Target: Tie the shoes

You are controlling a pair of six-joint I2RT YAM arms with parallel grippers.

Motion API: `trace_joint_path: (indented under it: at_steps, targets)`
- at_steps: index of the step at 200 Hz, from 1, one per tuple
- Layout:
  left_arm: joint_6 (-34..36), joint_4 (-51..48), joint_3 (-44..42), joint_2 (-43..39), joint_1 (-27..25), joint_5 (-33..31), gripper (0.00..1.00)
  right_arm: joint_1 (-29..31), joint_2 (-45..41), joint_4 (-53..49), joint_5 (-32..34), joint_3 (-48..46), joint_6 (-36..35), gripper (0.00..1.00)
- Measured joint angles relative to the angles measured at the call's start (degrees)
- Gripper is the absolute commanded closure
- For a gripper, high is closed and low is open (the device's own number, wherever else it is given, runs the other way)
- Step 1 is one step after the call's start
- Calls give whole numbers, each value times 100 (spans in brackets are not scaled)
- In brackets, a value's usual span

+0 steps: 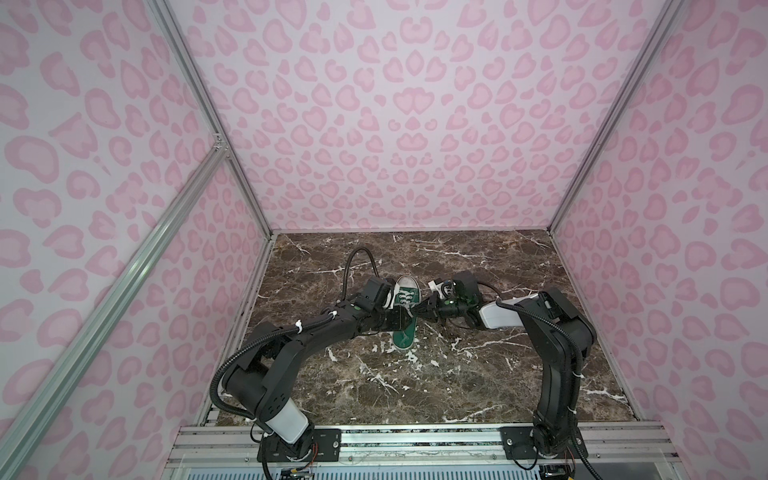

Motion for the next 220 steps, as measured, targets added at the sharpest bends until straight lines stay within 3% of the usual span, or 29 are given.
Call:
trace_joint_path:
  at_steps: [69,220]
  targets:
    - [-46,120,138,249,0,46,69,0,37,55,-61,-7,48,91]
    - [-24,157,223,562,0,59,69,-2,286,859,-310,-203,662,91]
